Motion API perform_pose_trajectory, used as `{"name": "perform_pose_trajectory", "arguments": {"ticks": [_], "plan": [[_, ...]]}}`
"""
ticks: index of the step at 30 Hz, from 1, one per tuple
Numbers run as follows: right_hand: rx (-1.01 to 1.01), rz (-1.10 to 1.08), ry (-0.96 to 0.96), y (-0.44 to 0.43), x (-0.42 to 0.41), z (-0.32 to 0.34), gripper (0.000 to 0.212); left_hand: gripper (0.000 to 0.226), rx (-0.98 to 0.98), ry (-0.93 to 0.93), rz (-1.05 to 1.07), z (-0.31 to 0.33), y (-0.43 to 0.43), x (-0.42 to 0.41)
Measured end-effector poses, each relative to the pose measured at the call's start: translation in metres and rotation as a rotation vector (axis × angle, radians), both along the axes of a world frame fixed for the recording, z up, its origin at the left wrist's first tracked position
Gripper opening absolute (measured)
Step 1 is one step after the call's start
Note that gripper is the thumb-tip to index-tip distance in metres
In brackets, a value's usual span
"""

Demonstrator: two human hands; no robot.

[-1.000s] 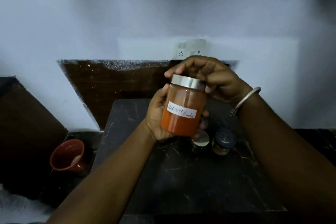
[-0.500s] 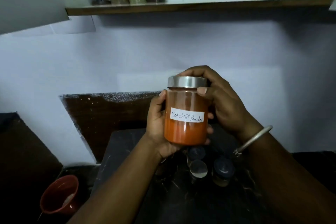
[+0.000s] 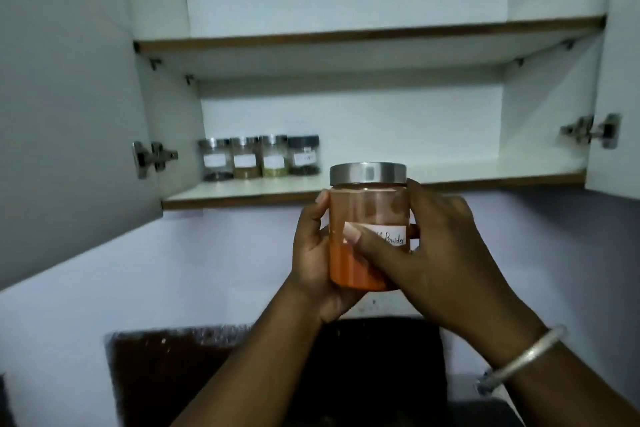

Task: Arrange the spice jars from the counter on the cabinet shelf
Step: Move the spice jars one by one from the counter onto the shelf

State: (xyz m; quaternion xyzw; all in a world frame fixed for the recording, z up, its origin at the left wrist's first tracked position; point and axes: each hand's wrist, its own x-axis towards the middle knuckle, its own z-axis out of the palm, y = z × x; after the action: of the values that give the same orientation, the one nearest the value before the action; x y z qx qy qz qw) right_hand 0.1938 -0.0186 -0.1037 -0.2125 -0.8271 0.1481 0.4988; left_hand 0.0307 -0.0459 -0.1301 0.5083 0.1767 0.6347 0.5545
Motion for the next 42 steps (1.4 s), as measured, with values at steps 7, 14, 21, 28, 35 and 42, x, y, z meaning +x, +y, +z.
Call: {"name": "perform_pose_trajectory", "arguments": {"ticks": [7, 14, 21, 28, 35, 42], "plan": [[-0.162, 0.068, 0.042, 0.099, -0.069, 0.107, 0.058, 0.057, 0.067, 0.268, 0.664, 0.107, 0.080, -0.065], [-0.167, 0.000, -0.100, 0.230, -0.187, 0.122, 0.052, 0.034, -0.082, 1.479, 1.475, 0.074, 0.130, -0.178], [-0.296, -0.004, -0.188, 0.302, -0.280, 0.105, 0.059, 0.027, -0.121, 1.573, 1.342, 0.067, 0.145, -0.201], [-0.327, -0.045, -0.227, 0.329, -0.308, 0.097, 0.045, 0.018, -0.094, 1.563, 1.367, 0.066, 0.146, -0.199], [-0.327, -0.033, -0.237, 0.334, -0.305, 0.093, 0.073, 0.022, -0.077, 1.531, 1.383, 0.067, 0.142, -0.193], [-0.629, 0.186, -0.024, 0.305, -0.262, 0.122, 0.065, 0.030, 0.027, 1.546, 1.525, 0.064, 0.135, -0.185]]}}
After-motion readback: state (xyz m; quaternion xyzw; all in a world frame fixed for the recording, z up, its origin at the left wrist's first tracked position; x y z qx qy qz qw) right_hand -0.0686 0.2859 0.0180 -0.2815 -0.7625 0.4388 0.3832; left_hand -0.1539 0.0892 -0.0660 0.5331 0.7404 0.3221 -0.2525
